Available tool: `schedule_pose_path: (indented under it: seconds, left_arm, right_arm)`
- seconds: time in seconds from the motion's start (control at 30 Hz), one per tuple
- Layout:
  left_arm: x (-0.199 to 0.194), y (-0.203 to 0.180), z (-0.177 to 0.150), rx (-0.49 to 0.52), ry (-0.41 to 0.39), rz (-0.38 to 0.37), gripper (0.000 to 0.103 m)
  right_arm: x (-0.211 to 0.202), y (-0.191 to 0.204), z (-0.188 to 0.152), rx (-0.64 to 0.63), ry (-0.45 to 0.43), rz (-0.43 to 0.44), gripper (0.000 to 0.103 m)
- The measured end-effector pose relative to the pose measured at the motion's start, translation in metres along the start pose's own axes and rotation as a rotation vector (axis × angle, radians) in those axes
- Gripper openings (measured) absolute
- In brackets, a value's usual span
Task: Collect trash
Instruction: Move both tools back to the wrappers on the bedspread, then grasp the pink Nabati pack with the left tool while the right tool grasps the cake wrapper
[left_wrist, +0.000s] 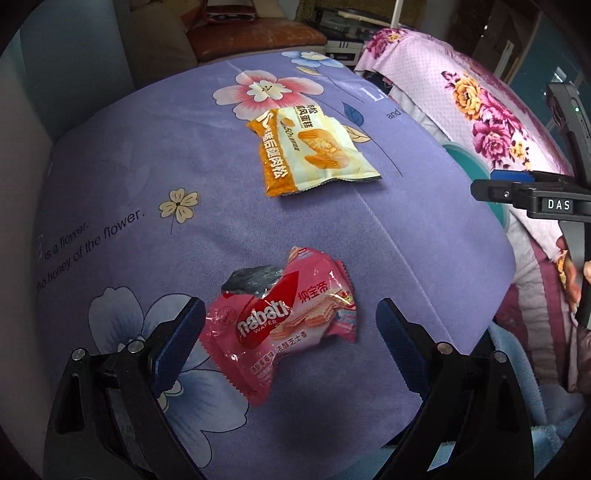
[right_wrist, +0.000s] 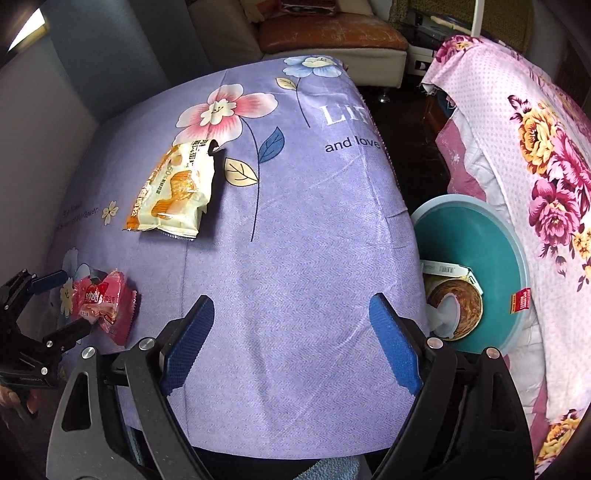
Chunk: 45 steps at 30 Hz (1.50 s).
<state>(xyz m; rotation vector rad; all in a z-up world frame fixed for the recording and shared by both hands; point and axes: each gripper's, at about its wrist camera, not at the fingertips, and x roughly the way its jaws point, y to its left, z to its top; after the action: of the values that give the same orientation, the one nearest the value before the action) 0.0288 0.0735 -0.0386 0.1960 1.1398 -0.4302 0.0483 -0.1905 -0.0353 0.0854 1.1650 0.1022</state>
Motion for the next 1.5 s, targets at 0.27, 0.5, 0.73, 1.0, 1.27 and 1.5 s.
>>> schedule_pose_path:
  seconds: [0.27, 0.5, 0.73, 1.0, 1.27, 1.5]
  left_arm:
    - [0.013, 0.013, -0.021, 0.119, 0.044, 0.027, 0.094]
    - [0.035, 0.013, -0.008, 0.143, 0.045, 0.031, 0.094]
    - [0.047, 0.017, 0.004, 0.09, 0.014, -0.027, 0.094]
    - [0.043, 0.058, 0.013, -0.124, -0.032, -0.025, 0.062]
    - [0.038, 0.117, 0.02, -0.342, -0.086, 0.05, 0.062]
    - [0.04, 0.13, 0.03, -0.363, -0.091, 0.064, 0.071]
  right_arm:
    - [0.014, 0.036, 0.001, -0.069, 0.06, 0.014, 0.083]
    - [0.024, 0.051, 0.01, -0.086, 0.086, 0.014, 0.083]
    - [0.033, 0.055, 0.032, -0.071, 0.084, 0.018, 0.083]
    - [0.052, 0.072, 0.065, -0.069, 0.084, 0.049, 0.083]
    - [0.081, 0.099, 0.104, -0.068, 0.074, 0.087, 0.085]
    - [0.113, 0.1, 0.119, -0.035, 0.108, 0.079, 0.085]
